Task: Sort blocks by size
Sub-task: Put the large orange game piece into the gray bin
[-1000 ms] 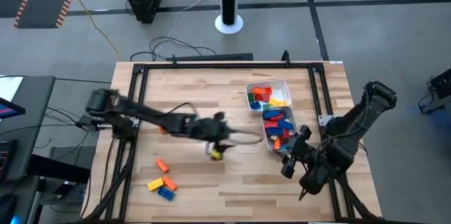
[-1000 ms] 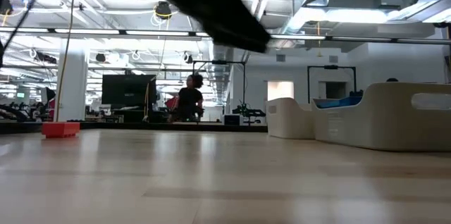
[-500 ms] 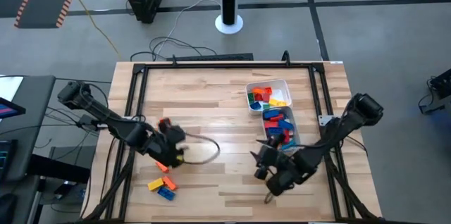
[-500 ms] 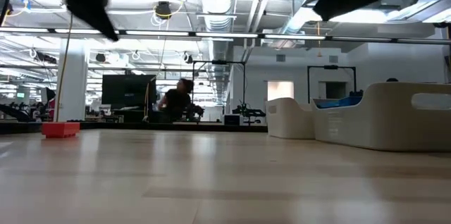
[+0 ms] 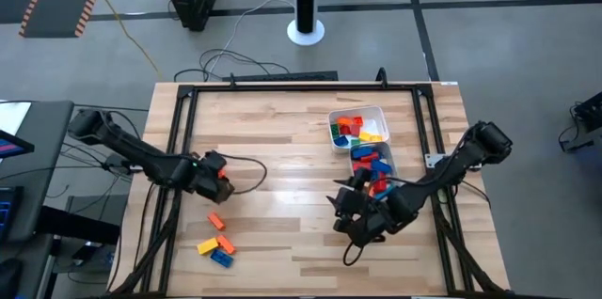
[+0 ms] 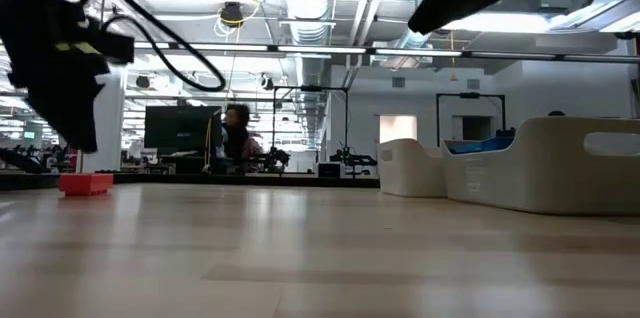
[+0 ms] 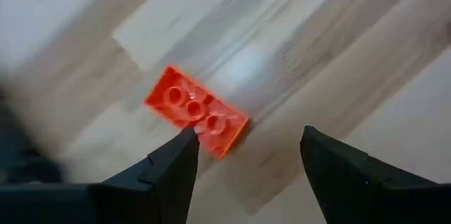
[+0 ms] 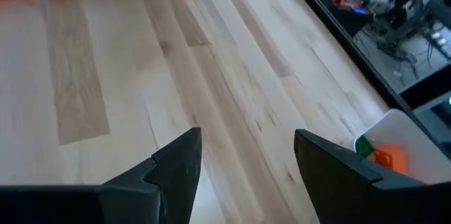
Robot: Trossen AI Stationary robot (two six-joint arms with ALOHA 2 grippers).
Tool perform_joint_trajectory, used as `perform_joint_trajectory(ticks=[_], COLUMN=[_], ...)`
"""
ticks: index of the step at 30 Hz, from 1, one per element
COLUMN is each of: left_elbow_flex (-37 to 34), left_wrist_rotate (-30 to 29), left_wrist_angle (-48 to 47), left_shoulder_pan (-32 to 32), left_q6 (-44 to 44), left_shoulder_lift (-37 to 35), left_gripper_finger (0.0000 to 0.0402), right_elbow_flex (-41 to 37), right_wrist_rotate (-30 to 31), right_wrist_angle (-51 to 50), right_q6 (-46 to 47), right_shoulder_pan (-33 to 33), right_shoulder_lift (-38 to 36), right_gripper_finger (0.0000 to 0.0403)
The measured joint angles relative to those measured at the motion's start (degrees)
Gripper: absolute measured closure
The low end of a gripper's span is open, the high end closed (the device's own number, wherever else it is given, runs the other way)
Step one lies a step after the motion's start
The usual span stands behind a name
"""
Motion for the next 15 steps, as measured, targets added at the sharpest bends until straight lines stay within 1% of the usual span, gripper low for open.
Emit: perform_joint_trajectory(ticks=[3, 9, 12, 15], left_elbow_flex=[-4.5, -10.0, -12.6, -14.3], left_wrist_rotate=[0.8, 0.8, 0.9, 0.9], left_wrist_angle=[5.3, 5.2, 5.5, 7.1], left_shoulder_pan=[2.6, 7.3, 10.3, 12.8], left_q6=[0.6, -0.2, 0.2, 2.2], left_shoulder_lift=[-4.7, -13.7, -16.2, -16.4], left_gripper_finger=[0.0165, 0.0165, 0.0165, 0.0165], right_elbow_flex=[0.0, 0.0, 0.0, 0.0], right_wrist_rotate=[-0.2, -0.2, -0.2, -0.2], right_wrist_angle=[2.1, 2.2, 2.3, 2.4], right_q6=[-2.4, -4.0, -4.2, -4.2], right_shoulder_pan=[-0.6, -1.1, -1.5, -1.9], right_shoulder_lift=[0.0, 0.1, 0.1, 0.1], right_gripper_finger=[0.0148, 0.0148, 0.0148, 0.0148])
